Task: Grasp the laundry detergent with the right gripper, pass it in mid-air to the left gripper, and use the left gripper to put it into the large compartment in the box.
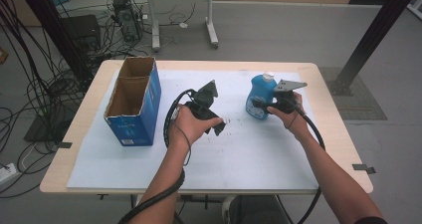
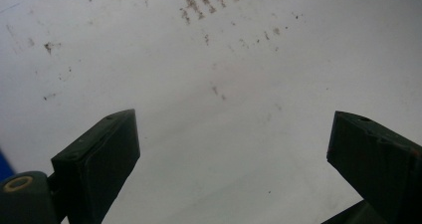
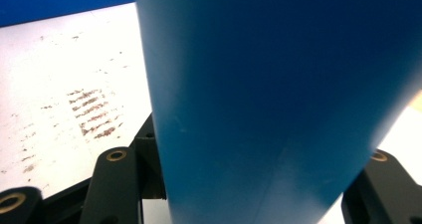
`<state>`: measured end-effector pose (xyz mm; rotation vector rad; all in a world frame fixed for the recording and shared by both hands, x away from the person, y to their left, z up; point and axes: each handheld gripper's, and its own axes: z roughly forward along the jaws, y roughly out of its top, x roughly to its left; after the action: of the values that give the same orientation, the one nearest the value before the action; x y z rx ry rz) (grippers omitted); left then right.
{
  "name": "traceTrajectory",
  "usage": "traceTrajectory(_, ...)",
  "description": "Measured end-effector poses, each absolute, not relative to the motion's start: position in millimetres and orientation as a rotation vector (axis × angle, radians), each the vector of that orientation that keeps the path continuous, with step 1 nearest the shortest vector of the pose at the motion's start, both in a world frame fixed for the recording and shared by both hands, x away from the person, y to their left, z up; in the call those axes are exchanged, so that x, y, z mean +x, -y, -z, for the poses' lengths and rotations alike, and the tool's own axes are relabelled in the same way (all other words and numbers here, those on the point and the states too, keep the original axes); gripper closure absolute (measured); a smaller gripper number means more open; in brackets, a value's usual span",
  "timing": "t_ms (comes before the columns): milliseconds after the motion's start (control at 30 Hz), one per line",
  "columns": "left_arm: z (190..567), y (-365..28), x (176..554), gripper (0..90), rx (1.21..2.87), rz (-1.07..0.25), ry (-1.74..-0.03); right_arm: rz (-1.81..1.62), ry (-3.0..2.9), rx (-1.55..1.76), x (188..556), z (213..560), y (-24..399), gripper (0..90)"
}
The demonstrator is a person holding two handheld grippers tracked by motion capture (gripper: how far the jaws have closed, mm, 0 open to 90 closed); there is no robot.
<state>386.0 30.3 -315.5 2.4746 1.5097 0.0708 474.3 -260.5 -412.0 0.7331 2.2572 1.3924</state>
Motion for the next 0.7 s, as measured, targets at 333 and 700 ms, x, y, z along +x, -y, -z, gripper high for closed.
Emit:
traceTrajectory(333,313.3,-30.1,385.7,6.8,2.476,-0.074,-1.510,-1.394,-2.255,0.735,474.3,412.2,260.5,41.5)
traceTrajectory(700,313.2,-30.3,385.3,6.8,2.472,-0.080,-1.508,-1.395,-2.251,0.739,474.1,412.2,260.4,41.8)
